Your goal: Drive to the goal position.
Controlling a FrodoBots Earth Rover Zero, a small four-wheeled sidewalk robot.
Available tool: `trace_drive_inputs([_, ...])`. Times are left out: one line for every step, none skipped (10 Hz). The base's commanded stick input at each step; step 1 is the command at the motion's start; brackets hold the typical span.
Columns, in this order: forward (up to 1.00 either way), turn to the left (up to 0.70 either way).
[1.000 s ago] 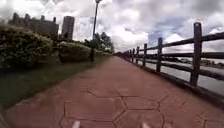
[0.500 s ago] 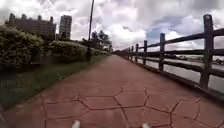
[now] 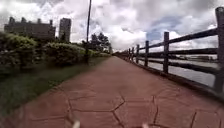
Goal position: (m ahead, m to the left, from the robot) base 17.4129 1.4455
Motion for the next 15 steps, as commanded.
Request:
trace_drive_inputs([0.70, -0.35])
trace_drive_inputs([0.70, -0.35])
trace_drive_inputs([0.70, -0.35])
trace_drive_inputs([0.70, -0.35])
trace_drive_inputs([0.70, -0.07])
trace_drive_inputs([0.70, 0.00])
trace_drive_inputs([0.70, 0.00])
trace_drive_inputs([0.70, 0.00])
trace_drive_inputs([0.70, 0.00])
trace_drive_inputs([0.70, 0.00])
trace_drive_inputs([0.70, 0.00])
trace_drive_inputs([0.70, 0.00])
trace_drive_inputs([0.70, 0.00])
trace_drive_inputs([0.70, 0.00])
trace_drive_inputs([0.70, 0.00])
